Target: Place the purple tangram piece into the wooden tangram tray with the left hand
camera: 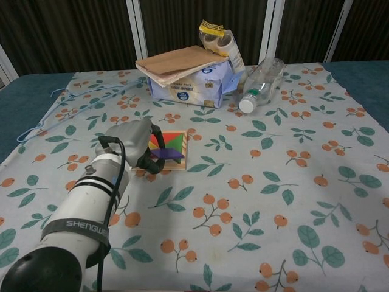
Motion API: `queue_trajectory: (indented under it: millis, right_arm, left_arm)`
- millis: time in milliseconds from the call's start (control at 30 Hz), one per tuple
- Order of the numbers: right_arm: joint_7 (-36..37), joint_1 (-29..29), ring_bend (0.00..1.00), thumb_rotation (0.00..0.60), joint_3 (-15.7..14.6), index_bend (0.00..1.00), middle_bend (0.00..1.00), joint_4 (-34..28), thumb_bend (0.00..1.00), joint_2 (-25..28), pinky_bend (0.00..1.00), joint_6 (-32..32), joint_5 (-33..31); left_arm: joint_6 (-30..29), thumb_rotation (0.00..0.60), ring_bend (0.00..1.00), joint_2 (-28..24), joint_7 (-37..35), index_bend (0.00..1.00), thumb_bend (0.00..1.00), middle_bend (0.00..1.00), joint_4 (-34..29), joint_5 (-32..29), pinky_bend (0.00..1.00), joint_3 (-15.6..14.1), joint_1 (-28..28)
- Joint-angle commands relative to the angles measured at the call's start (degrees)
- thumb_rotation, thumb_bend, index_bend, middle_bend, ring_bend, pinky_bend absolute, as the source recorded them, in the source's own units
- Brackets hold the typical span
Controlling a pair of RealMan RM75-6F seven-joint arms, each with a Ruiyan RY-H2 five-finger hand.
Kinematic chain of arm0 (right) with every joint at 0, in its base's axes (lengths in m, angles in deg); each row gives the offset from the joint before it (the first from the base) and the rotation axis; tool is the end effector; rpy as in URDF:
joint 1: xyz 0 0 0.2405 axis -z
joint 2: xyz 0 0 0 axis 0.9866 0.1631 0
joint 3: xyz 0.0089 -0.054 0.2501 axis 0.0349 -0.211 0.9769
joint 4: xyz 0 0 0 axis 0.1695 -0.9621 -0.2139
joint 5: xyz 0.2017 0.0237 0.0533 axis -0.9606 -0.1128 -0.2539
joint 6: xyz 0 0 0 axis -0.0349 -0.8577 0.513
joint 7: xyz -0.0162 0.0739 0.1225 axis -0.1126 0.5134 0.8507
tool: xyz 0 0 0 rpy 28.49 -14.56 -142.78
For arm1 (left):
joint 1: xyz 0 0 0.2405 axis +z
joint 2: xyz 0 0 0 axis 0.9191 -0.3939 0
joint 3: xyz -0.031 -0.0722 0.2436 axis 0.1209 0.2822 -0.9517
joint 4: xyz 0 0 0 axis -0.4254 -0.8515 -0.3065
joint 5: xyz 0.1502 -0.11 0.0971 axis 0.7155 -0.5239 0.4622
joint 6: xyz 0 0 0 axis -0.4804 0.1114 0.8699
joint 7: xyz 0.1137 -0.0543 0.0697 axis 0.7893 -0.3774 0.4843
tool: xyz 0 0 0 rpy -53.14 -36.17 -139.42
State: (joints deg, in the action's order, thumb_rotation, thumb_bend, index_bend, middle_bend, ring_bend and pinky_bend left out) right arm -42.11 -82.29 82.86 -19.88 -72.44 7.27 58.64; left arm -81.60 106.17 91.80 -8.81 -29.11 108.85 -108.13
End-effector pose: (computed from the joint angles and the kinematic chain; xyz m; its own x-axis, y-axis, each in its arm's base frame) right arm -0.2864 -0.1233 0.1459 0.4438 -0.1353 0.8858 -0.8805 -0.2499 0.4030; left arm -0.0853 0.3111 -0.1235 0.3419 0.1891 0.9205 0.9394 -0.0441 -0.3399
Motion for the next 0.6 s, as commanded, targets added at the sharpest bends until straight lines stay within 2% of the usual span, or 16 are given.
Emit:
queue_trajectory:
  millis: [33, 600]
  right_arm:
    - [0.0, 0.0, 0.00, 0.600, 0.0, 0.00, 0.00, 0.0, 0.16, 0.0, 0.00, 0.0, 0.0]
    - [-0.6, 0.2, 0.00, 0.600, 0.0, 0.00, 0.00, -0.1, 0.16, -0.2, 0.00, 0.2, 0.0]
  left_arm:
    - [1.3, 0.600, 1.00, -1.0, -1.1, 0.62, 0.40, 1.00, -0.3, 0.2, 1.00, -0.3, 0.1]
    - [3.2, 0.600, 1.00, -3.5, -2.8, 0.59, 0.41, 1.00, -0.8, -0.6, 1.00, -1.3, 0.6]
